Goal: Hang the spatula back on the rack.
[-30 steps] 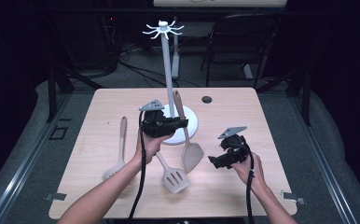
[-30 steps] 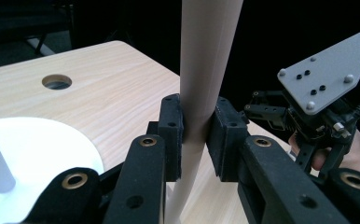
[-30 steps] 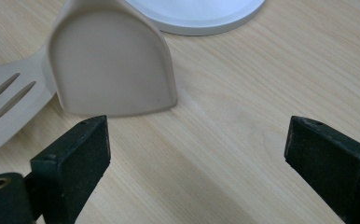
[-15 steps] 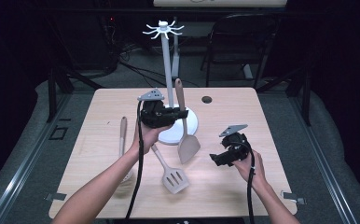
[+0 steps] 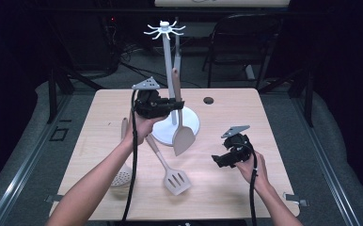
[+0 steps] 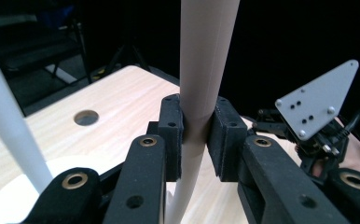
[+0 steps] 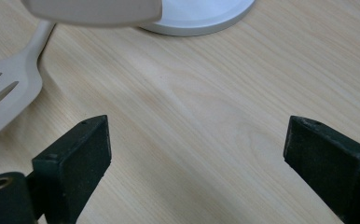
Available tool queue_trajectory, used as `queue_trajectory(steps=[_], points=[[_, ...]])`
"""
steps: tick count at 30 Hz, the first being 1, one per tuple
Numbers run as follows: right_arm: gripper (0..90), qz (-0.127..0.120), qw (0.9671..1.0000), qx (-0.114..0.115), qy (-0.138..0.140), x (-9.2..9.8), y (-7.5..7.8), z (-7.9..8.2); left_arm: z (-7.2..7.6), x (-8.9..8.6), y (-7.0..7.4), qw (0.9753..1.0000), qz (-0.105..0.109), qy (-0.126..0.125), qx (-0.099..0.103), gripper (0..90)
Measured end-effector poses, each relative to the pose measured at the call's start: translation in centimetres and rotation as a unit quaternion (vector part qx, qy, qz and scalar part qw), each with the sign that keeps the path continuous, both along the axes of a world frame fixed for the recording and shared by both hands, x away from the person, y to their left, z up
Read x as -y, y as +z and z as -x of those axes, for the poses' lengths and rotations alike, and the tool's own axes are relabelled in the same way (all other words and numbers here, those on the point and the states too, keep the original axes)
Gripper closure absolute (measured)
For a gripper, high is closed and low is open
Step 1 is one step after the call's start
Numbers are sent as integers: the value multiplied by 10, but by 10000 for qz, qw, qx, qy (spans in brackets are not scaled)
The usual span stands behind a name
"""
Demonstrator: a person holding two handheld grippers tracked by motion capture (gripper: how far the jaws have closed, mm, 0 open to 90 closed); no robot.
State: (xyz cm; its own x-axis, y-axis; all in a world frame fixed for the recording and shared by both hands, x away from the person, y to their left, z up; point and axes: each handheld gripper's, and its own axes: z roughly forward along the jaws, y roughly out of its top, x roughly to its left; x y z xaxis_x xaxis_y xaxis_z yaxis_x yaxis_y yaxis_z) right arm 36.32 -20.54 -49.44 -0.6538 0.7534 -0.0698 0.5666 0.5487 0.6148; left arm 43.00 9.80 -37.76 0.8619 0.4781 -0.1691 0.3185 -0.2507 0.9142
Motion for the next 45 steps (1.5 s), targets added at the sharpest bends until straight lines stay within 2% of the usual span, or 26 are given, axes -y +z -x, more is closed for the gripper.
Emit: queue_trajectory(steps=[9,17,21,22,31,32,45], points=[[74,-3,10000,-2,2,-1,-1,0,-10,-5,18,9999,-82,-22,133,767],[75,-32,10000,-38,27,-2,-2,-1,-23,-7,28,9999,-145,-29,65,767],[75,-93,9999,-42,29,-1,-3,-2,-27,-8,31,9998,-190,2,104,767],[75,-28,10000,-43,25,0,-2,-2,-28,-9,32,9997,-192,16,117,767],[76,-7,10000,-72,66,-2,-3,-3,-35,-10,38,9997,-232,51,79,768],[76,-74,9999,-71,58,-3,-4,-3,-36,-10,39,9997,-239,54,75,767],[81,29,9999,-71,68,-2,-4,-4,-48,-5,55,9997,-216,-136,3,767]])
